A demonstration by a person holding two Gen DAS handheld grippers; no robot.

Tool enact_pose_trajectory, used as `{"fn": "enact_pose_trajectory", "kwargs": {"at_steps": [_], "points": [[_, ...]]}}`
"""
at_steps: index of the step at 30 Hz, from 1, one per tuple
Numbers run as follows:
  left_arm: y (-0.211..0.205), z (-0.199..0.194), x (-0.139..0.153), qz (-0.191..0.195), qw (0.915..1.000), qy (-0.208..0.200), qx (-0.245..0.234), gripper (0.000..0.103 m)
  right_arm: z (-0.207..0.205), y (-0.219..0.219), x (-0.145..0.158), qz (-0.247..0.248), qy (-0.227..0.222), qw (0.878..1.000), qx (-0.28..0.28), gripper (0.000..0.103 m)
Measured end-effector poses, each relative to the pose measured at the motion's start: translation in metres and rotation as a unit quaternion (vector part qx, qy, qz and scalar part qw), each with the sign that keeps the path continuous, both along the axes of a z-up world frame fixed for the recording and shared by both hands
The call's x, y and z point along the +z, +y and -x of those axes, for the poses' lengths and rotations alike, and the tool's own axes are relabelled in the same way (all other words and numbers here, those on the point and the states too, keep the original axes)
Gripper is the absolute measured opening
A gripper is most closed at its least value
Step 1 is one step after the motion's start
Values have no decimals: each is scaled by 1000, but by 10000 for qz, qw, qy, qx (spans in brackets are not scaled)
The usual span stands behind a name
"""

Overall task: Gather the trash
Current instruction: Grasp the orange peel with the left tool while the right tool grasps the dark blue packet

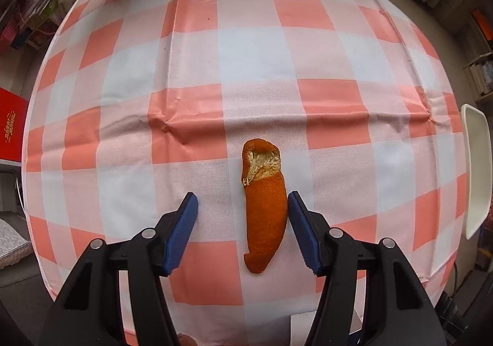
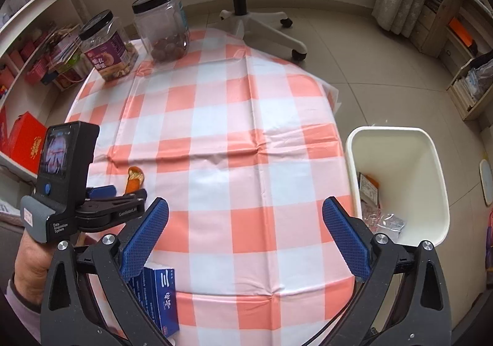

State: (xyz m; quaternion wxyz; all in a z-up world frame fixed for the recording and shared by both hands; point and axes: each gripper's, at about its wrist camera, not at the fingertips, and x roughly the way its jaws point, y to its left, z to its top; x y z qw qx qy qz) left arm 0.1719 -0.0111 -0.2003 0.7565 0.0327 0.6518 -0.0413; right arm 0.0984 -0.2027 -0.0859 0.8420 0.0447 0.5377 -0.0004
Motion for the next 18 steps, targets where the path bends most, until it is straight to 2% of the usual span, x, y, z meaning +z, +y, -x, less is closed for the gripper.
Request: {"fn": "enact_pose_trajectory", "kwargs": {"at_steps": [1,4,6,10,14,18], "points": [[1,2,3,93,10000,-6,-6,22,2,5,-5,-111,132,9998,123,96],[11,10,15,206,9997,-61,84,22,11,21,-17,-366,539,9962,578,95],[20,16,31,151,9994,-283,161,22,20,39,-28,-437,799,9917,903,93],[38,31,76,296,9958,-825,281,22,40,82,-51,-538,1266,9791,1496,88],[51,42,110,382,9908,-1227,416,22,55,121,-79,-281,1597,9704,1788,85],[63,48,124,501,9873,-1414,524,22,60,143,-105,-210,1899,9632,1891,77]]}}
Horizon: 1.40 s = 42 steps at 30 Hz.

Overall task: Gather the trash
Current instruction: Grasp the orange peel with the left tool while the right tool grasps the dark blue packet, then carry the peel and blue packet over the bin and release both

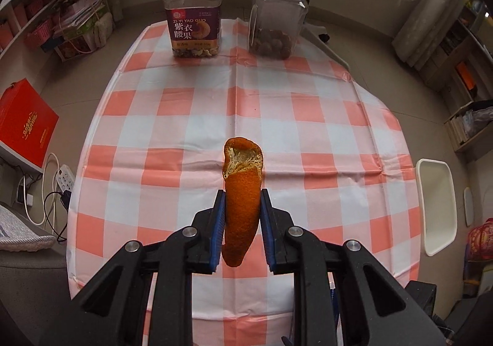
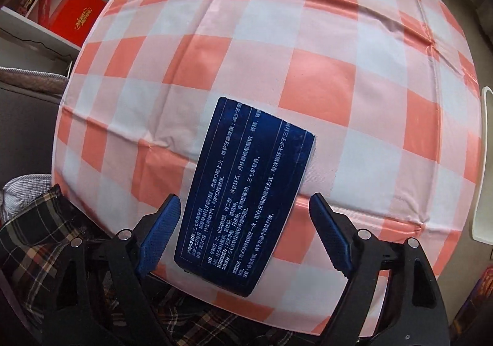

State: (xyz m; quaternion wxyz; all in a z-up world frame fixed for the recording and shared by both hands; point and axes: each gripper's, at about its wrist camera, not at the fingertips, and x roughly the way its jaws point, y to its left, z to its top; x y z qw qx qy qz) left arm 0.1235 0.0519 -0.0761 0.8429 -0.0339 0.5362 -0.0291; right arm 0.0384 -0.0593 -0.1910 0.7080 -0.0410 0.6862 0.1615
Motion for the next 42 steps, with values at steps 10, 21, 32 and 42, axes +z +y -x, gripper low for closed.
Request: {"fn": "enact_pose_trajectory", "kwargs": {"at_steps": [10,21,32,42], "points": [[19,-5,-5,-60,9996,-106,266,22,-36,-8,21,-247,-571,9968,-499,53],[-1,2,32,-136,9914,-1257,349,22,-75,-66,125,-552,-2891,9423,-1593,53],[-44,19,59,-222,9770,-2114,152,22,-62,-118,160,-107,-3994,8928,-2081,53],[-89,26,65,-65,9725,-2318,-210,22,-43,-148,170,263,-4355,8707,-2271,53]]}}
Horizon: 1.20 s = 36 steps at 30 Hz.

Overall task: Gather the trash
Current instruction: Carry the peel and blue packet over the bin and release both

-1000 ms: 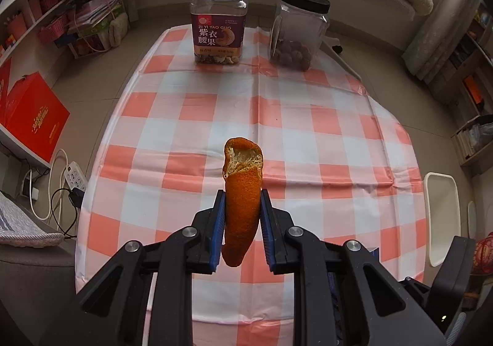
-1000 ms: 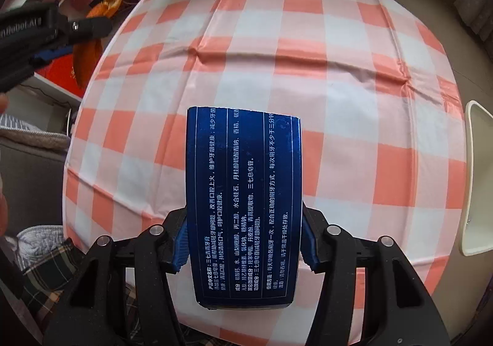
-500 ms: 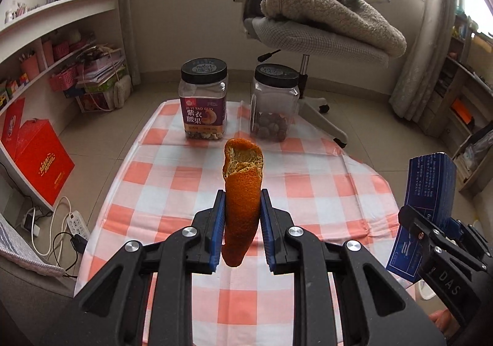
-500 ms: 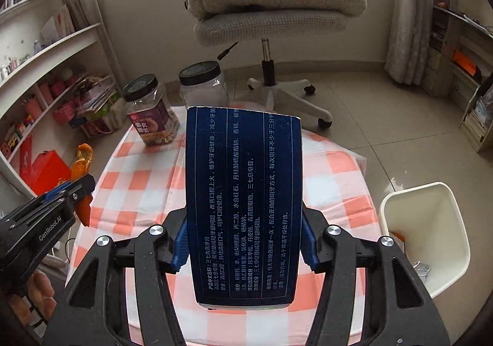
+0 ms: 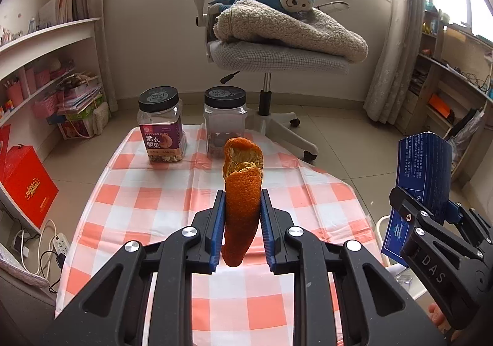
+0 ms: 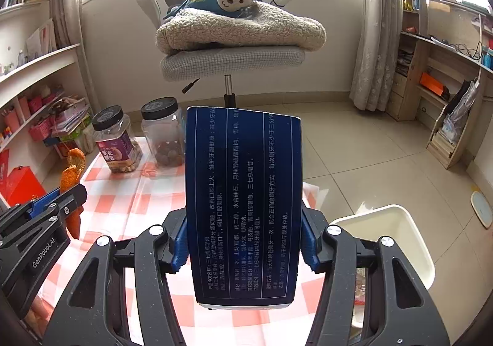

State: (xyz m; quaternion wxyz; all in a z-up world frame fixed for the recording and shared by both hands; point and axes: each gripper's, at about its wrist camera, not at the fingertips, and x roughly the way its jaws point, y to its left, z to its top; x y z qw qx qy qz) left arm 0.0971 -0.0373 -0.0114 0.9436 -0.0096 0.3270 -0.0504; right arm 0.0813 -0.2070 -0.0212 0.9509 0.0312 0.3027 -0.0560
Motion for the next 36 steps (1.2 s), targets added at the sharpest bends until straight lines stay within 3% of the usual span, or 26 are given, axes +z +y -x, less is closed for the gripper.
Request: {"fn": "enact_pose_trajectory", "kwargs": {"at_steps": [11,20,21,22,25,30,36], "points": [[-52,0,-3,87,9993,-59,-349,22,18,-54,9,126,-179,9984,-523,53],[-90,0,-15,42,9977,40,-676,22,24,-129,12,111,-117,9883,-1516,54],[-96,0,-16,41,9973,53,-728,22,25,-139,13,54,-119,9861,-1656,57],[-103,0,-17,41,9969,68,-789,22,27,-149,15,-15,-132,9834,-1807,69],[-125,-1,-19,13,9950,91,-992,22,36,-175,22,-223,-319,9743,-2219,88],[-171,-5,-22,135,9896,299,-1400,22,51,-210,34,-453,-516,9612,-2671,95],[-238,-6,-28,282,9787,596,-1945,23,77,-249,44,-832,-777,9432,-3122,96]]}}
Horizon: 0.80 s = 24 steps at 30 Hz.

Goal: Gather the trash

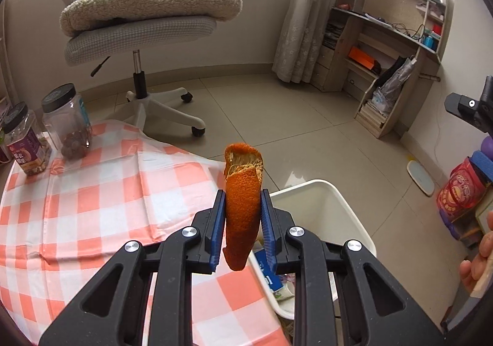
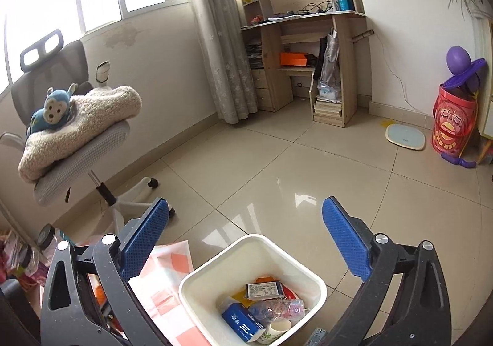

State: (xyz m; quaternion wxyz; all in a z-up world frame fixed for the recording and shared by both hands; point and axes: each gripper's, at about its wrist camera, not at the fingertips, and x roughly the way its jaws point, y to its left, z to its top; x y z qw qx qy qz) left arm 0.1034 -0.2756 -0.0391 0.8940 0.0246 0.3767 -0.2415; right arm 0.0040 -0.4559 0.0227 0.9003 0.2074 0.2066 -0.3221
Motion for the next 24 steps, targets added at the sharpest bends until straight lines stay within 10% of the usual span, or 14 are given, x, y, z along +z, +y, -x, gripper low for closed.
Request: {"fn": "enact_pose_trajectory", "kwargs": {"at_steps": [3,6,10,24], "points": [[-30,1,-3,74,9994,204,-260,28,11,-13,3,-107,-142,9998,-121,96],[-49,4,-3,123,9984,368,-408,64,20,-18,7,-25,-211,9996,-200,96],[-53,11,4,72,9989,279,-373,83,27,-19,12,149,-268,9993,-210,96],[62,38,58,-584,9858,-1185,1036,96,20,50,16,559,-217,9958,685,96]]}}
